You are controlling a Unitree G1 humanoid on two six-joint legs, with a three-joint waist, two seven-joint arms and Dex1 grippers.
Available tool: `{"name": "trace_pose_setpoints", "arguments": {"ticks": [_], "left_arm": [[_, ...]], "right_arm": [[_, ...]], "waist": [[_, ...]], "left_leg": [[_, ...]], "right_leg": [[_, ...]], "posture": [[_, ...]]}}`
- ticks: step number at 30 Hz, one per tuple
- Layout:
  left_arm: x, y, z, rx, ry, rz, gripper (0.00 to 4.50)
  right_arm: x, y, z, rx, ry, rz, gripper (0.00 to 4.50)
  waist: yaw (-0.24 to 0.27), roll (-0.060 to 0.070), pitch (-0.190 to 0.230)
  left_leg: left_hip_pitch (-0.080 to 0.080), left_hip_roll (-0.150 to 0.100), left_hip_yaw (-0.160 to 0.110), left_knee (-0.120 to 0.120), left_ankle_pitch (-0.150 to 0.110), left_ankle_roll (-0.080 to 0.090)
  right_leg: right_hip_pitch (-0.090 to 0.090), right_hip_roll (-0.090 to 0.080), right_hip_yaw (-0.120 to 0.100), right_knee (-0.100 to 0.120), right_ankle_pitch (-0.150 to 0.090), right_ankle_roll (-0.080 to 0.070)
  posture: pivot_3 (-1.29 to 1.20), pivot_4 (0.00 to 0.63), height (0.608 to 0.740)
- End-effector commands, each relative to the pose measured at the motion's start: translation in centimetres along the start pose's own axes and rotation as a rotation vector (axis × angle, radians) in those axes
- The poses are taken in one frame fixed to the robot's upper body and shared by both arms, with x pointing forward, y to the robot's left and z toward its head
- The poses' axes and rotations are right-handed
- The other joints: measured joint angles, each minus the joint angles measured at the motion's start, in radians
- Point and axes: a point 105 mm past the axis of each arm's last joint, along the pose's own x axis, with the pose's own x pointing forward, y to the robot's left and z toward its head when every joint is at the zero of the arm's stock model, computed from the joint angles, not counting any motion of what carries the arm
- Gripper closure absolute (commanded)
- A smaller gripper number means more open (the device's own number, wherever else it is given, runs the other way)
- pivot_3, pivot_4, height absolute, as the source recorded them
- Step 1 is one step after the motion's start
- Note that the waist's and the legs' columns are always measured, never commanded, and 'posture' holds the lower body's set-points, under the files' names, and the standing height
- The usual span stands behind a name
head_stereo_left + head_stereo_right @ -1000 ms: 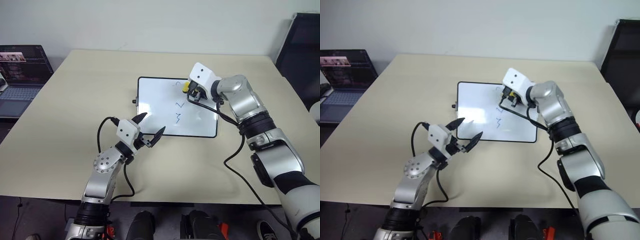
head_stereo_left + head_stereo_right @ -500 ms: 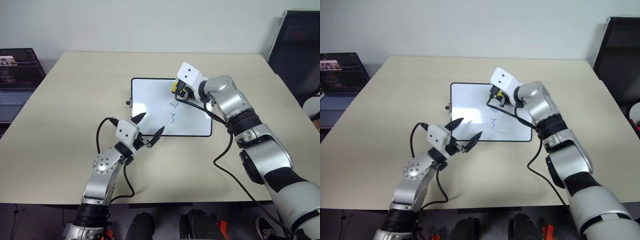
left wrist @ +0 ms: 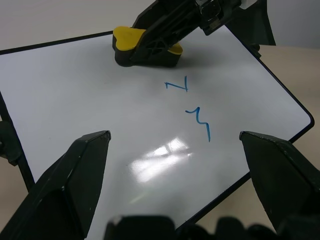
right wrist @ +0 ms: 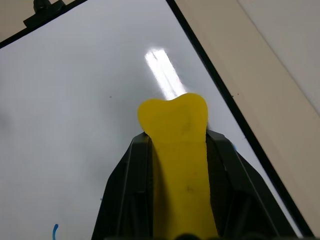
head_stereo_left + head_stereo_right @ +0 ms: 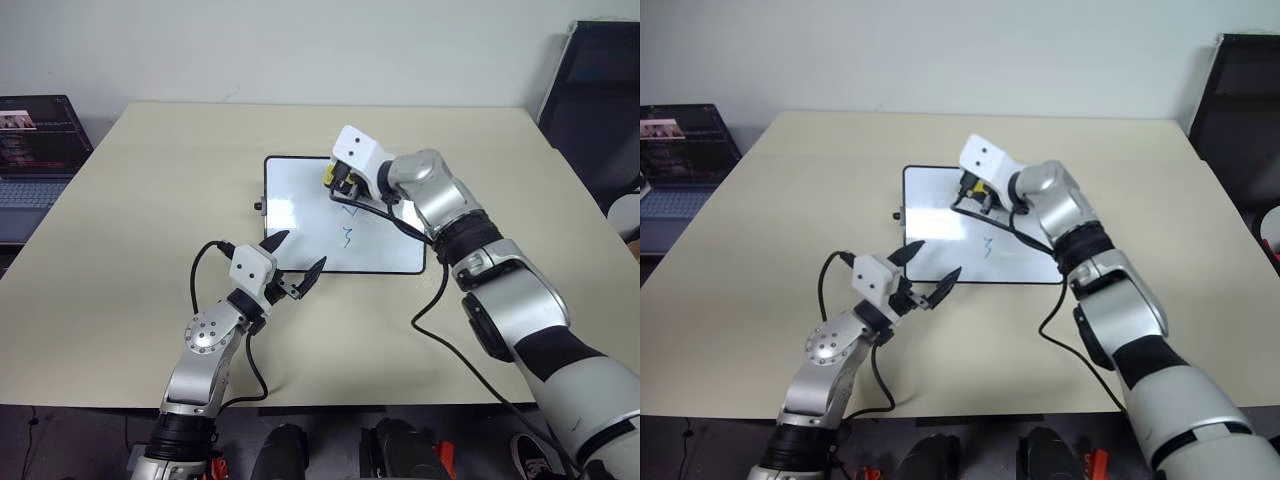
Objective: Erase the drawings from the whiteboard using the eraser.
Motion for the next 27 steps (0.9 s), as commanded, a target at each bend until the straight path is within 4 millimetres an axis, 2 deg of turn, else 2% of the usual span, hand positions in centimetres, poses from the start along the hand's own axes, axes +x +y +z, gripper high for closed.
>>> {"name": "trace_pose_setpoints", "arguments": {"ticks": [1, 9, 22, 27], "left_arm": [[0.2, 0.3, 1.4, 0.031, -0.055, 0.003, 0.0], [0.4, 0.2, 1.3, 0.027, -0.06, -0.009, 0.0], [0.8, 0.0, 1.6, 0.031, -0.073, -0.024, 0.0], [0.9, 0.0, 1.9, 0.034, -0.077, -0.022, 0.0]], "right_arm": [[-0.7, -1.6, 1.1, -0.042, -0.016, -0.05, 3.41], [-1.7, -2.4, 0.5, -0.074, -0.003, -0.046, 3.41], [-3.2, -3.2, -3.6, -0.103, 0.118, -0.05, 3.41], [-3.4, -3.2, -4.3, -0.1, 0.135, -0.046, 3.41]], "waist": [[0.0, 0.0, 0.0], [0.002, 0.0, 0.001], [0.01, 0.0, 0.001], [0.02, 0.0, 0.001]], "left_leg": [[0.0, 0.0, 0.0, 0.0, 0.0, 0.0], [-0.001, 0.0, 0.0, 0.0, 0.0, 0.0], [-0.001, -0.001, -0.001, 0.0, 0.0, 0.0], [-0.001, -0.001, -0.001, 0.001, 0.0, 0.0]], "right_leg": [[0.0, 0.0, 0.0, 0.0, 0.0, 0.0], [0.0, 0.0, 0.0, 0.0, 0.0, 0.0], [0.0, -0.001, -0.001, 0.0, 0.0, 0.0], [0.0, -0.001, -0.001, 0.0, 0.0, 0.0]], "posture": [[0.0, 0.15, 0.74], [0.0, 0.15, 0.74], [0.0, 0.15, 0.74], [0.0, 0.15, 0.74]]}}
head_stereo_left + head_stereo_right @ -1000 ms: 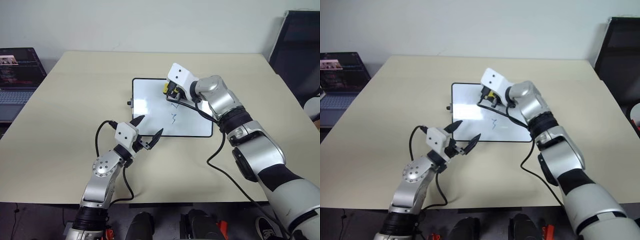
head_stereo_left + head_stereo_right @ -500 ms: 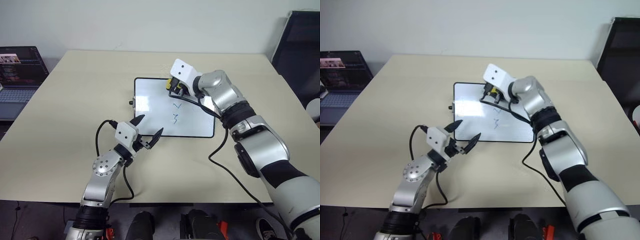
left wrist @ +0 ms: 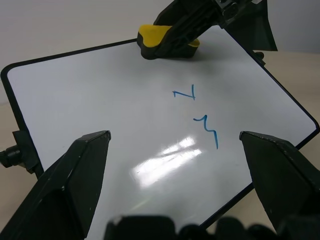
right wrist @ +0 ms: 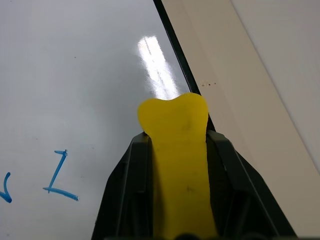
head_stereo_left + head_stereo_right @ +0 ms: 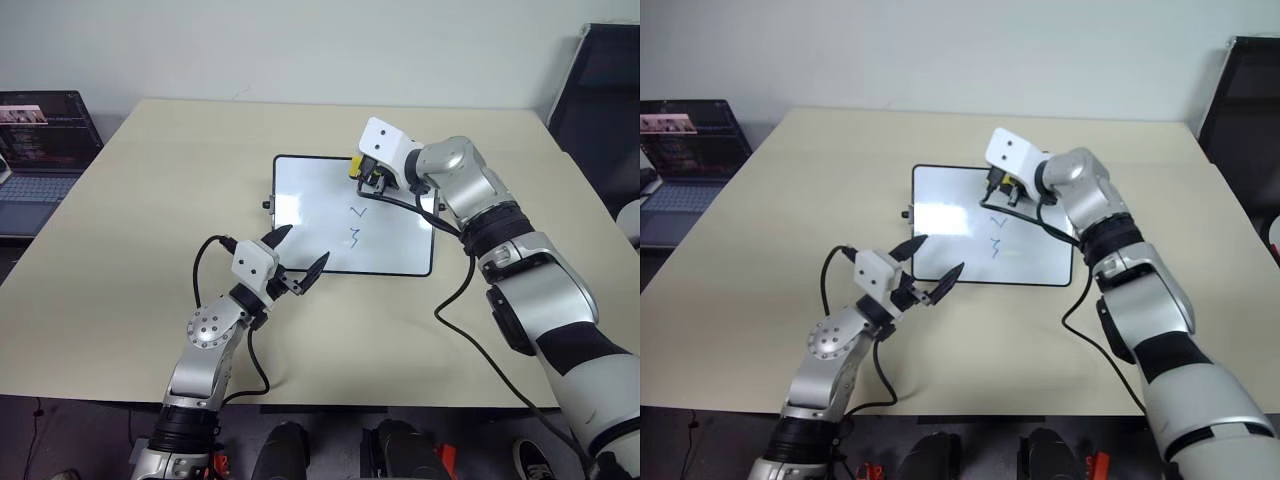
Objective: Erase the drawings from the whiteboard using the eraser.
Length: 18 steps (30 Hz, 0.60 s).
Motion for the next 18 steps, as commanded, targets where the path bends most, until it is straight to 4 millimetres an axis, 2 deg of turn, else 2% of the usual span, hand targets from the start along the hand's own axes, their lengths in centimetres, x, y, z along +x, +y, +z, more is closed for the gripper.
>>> {"name": "trace_pose_setpoints", "arguments": {"ticks": [1, 18], "left_arm": [[0.3, 0.0, 1.4, 0.021, -0.047, 0.0, 0.0], [0.1, 0.0, 1.8, 0.017, -0.041, 0.007, 0.0]], "right_arm": [[-0.5, -0.1, -2.2, 0.007, 0.07, -0.008, 3.41], [-1.8, -0.3, -4.9, 0.024, 0.138, -0.003, 3.41]], "waist": [[0.003, 0.0, 0.0], [0.009, 0.0, 0.0]], "left_leg": [[0.0, 0.0, 0.0, 0.0, 0.0, 0.0], [0.001, 0.0, -0.001, 0.001, 0.0, 0.0]], "right_leg": [[0.0, 0.0, 0.0, 0.0, 0.0, 0.0], [0.001, 0.0, -0.001, 0.0, 0.0, 0.0]], "posture": [[0.0, 0.15, 0.74], [0.0, 0.15, 0.74]]}}
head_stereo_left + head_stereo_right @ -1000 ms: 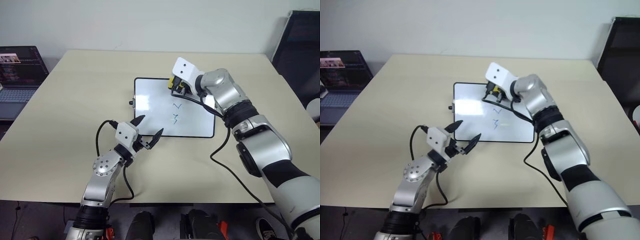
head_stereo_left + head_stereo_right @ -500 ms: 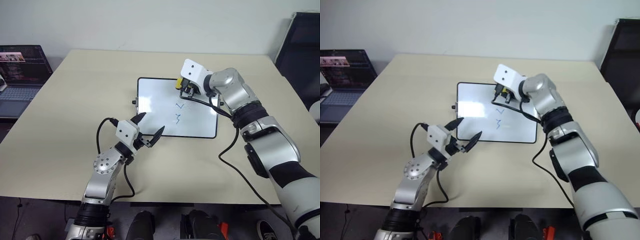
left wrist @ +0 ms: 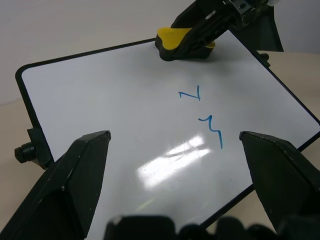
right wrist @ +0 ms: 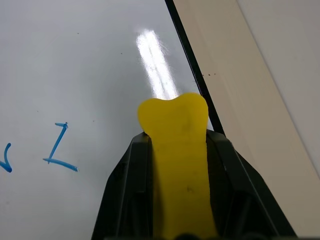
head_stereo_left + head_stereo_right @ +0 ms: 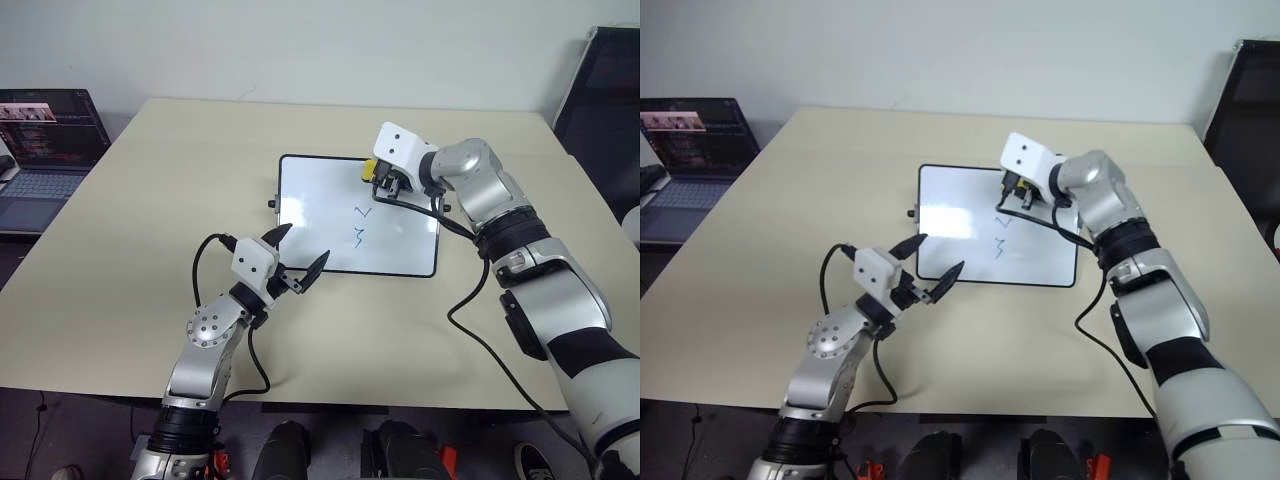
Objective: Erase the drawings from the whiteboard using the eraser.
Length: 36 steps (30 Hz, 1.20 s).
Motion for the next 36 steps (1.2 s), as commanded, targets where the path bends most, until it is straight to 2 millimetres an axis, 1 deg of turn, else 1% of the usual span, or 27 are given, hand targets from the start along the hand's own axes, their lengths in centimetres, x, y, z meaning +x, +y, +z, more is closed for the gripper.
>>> {"name": "trace_pose_setpoints", "arguments": {"ticks": [1, 14, 19, 25, 32, 36], "left_arm": [[0.1, -0.1, 1.6, 0.024, -0.053, -0.002, 0.0], [0.1, 0.0, 1.3, 0.022, -0.05, -0.005, 0.0], [-0.1, 0.1, 1.2, 0.024, -0.046, -0.003, 0.0], [-0.1, 0.2, 1.0, 0.024, -0.044, -0.005, 0.0], [0.1, 0.3, 0.8, 0.024, -0.044, -0.017, 0.0], [0.3, 0.3, 0.9, 0.025, -0.047, -0.027, 0.0]], "right_arm": [[-0.5, 0.1, -3.1, 0.034, 0.11, -0.003, 3.41], [-1.2, 0.1, -4.2, 0.042, 0.138, -0.002, 3.41], [-1.8, 0.0, -5.4, 0.049, 0.167, -0.005, 3.41], [-2.4, 0.0, -6.3, 0.059, 0.188, -0.014, 3.41], [-3.5, 0.2, -7.6, 0.084, 0.216, -0.025, 3.41], [-4.5, 0.1, -7.4, 0.144, 0.2, -0.057, 3.41]], "waist": [[0.0, 0.0, 0.0], [0.0, 0.0, 0.0], [0.001, -0.001, 0.0], [0.001, -0.001, -0.001], [0.003, -0.002, -0.001], [0.003, -0.002, -0.001]], "left_leg": [[0.0, 0.0, 0.0, 0.0, 0.0, 0.0], [0.0, 0.0, 0.0, 0.0, 0.0, 0.0], [0.001, 0.0, 0.0, 0.001, 0.0, 0.0], [0.001, 0.0, 0.0, 0.001, 0.0, 0.0], [0.002, 0.0, -0.001, 0.002, 0.0, 0.0], [0.002, 0.0, -0.001, 0.002, 0.0, 0.0]], "right_leg": [[0.0, 0.0, 0.0, 0.0, 0.0, 0.0], [0.0, 0.0, 0.0, 0.0, 0.0, 0.0], [0.001, 0.0, 0.0, 0.0, 0.0, 0.0], [0.002, 0.0, 0.0, 0.0, 0.0, 0.0], [0.003, 0.0, 0.0, 0.0, 0.0, 0.0], [0.003, 0.0, 0.0, 0.0, 0.0, 0.0]], "posture": [[0.0, 0.15, 0.74], [0.0, 0.15, 0.74], [0.0, 0.15, 0.74], [0.0, 0.15, 0.74], [0.0, 0.15, 0.74], [0.0, 0.15, 0.74]]}}
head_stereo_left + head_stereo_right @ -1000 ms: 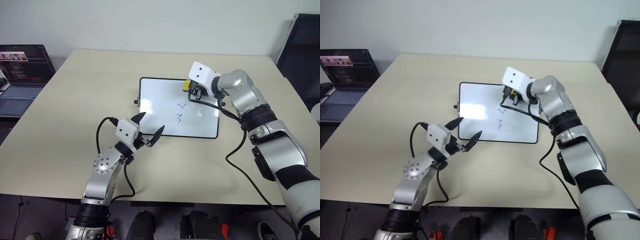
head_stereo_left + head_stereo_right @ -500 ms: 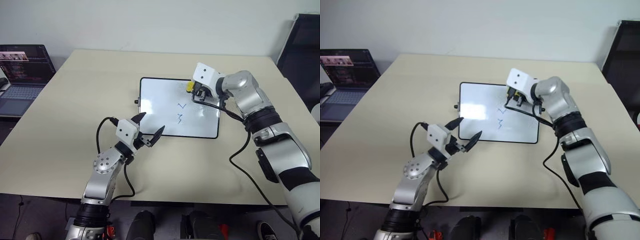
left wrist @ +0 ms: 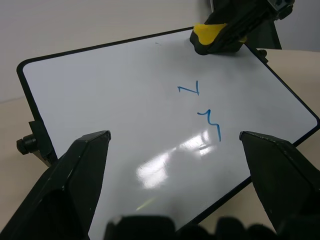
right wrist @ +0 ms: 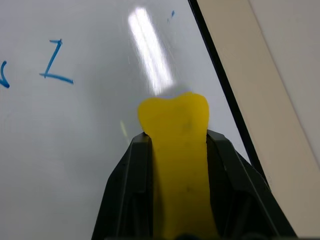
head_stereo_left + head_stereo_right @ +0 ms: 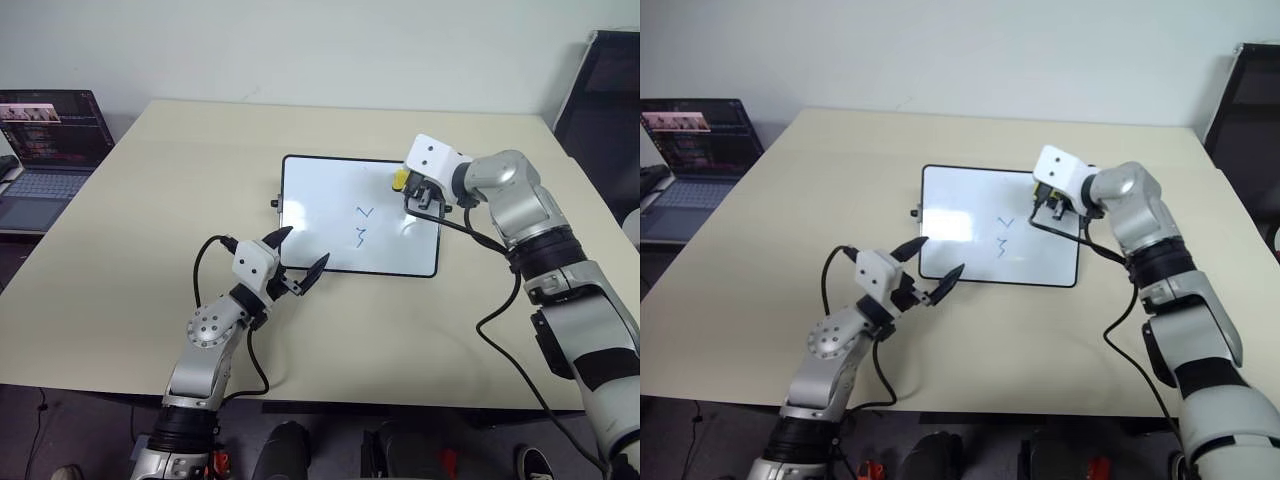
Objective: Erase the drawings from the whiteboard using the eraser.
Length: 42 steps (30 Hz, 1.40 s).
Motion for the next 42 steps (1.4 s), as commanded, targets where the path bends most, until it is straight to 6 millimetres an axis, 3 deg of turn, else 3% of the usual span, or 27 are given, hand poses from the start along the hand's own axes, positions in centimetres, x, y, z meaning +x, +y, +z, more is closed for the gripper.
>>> {"name": "trace_pose_setpoints", "arguments": {"ticks": [1, 8, 12, 19, 28, 42], "left_arm": [[0.3, 0.3, 1.3, 0.025, -0.051, -0.005, 0.0], [0.3, 0.2, 1.8, 0.032, -0.057, -0.021, 0.0], [0.0, 0.2, 2.0, 0.038, -0.053, -0.025, 0.0], [-0.7, 0.3, 1.9, 0.043, -0.04, -0.03, 0.0], [-0.9, 0.5, 1.8, 0.047, -0.034, -0.027, 0.0], [-0.9, 0.6, 1.2, 0.05, -0.031, -0.033, 0.0]], "right_arm": [[-1.1, 0.0, -2.8, 0.127, 0.083, -0.032, 3.41], [-3.2, 0.7, 0.7, 0.319, -0.112, -0.163, 3.41], [-4.9, 2.3, 2.0, 0.385, -0.201, -0.192, 3.41], [-6.9, 3.4, 1.3, 0.568, -0.246, -0.327, 3.41], [-7.9, 6.4, -1.9, 0.722, -0.215, -0.451, 3.41], [-7.8, 7.1, -1.9, 0.75, -0.207, -0.469, 3.41]], "waist": [[0.0, 0.0, 0.0], [-0.003, 0.0, 0.0], [-0.006, 0.001, 0.001], [-0.005, 0.001, 0.001], [-0.005, 0.001, 0.001], [-0.007, 0.001, 0.001]], "left_leg": [[0.0, 0.0, 0.0, 0.0, 0.0, 0.0], [-0.002, 0.0, 0.001, -0.002, 0.0, 0.0], [-0.006, 0.001, 0.001, -0.003, 0.0, 0.0], [-0.011, 0.001, 0.0, -0.002, 0.0, 0.0], [-0.011, 0.0, 0.001, -0.002, 0.0, 0.0], [-0.01, 0.0, 0.001, -0.002, 0.0, 0.0]], "right_leg": [[0.0, 0.0, 0.0, 0.0, 0.0, 0.0], [-0.003, 0.0, 0.001, 0.0, 0.0, 0.0], [-0.007, 0.001, 0.001, -0.001, 0.0, 0.0], [-0.012, 0.001, 0.001, -0.001, 0.0, 0.0], [-0.012, 0.001, 0.001, -0.001, 0.0, 0.0], [-0.012, 0.003, 0.001, -0.001, 0.0, 0.0]], "posture": [[0.0, 0.15, 0.74], [0.0, 0.15, 0.74], [0.0, 0.15, 0.74], [0.0, 0.15, 0.74], [0.0, 0.15, 0.74], [0.0, 0.15, 0.74]]}}
